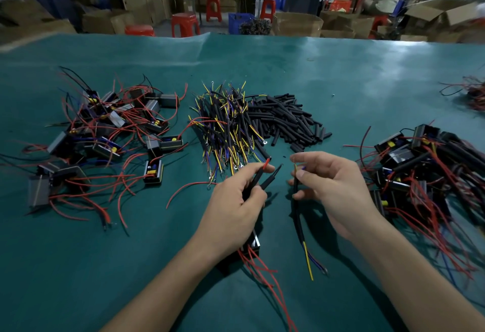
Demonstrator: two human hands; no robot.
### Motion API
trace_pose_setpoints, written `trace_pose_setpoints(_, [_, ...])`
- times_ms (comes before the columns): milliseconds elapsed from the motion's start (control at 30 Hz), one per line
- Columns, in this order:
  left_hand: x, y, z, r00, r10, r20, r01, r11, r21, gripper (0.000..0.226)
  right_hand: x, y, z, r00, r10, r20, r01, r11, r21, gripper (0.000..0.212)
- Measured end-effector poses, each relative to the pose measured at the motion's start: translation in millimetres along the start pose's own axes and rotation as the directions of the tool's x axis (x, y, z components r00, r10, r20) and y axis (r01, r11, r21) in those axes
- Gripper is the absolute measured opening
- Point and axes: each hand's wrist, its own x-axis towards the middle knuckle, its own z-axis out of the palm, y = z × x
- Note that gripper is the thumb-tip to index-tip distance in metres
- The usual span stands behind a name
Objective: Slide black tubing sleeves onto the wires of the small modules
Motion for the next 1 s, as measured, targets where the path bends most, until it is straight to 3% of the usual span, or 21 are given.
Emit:
trace_pose_setpoints(233, [0.2, 0.9, 0.7, 1.0, -0.004, -0.006, 0.004, 1.0, 0.009, 0.033, -1.7, -2.7, 0.0, 0.999, 0.031, 0.043, -0.033, 0.999, 0.034, 0.027])
trace_pose_setpoints(633, [2.1, -2.6, 1.1, 1.0, 0.0, -0.027, -0.001, 1.0, -0.004, 0.037, -4.5, -0.3, 6.1, 0.995, 0.088, 0.043, -0.092, 0.992, 0.086, 0.008])
trace_pose_setpoints(1000, [2.1, 0.0, 1.8, 0.999, 0.0, -0.039, -0.002, 0.999, -0.049, 0.037, -4.9, 1.6, 6.9, 0.999, -0.048, 0.0, 0.048, 0.998, -0.041, 0.017])
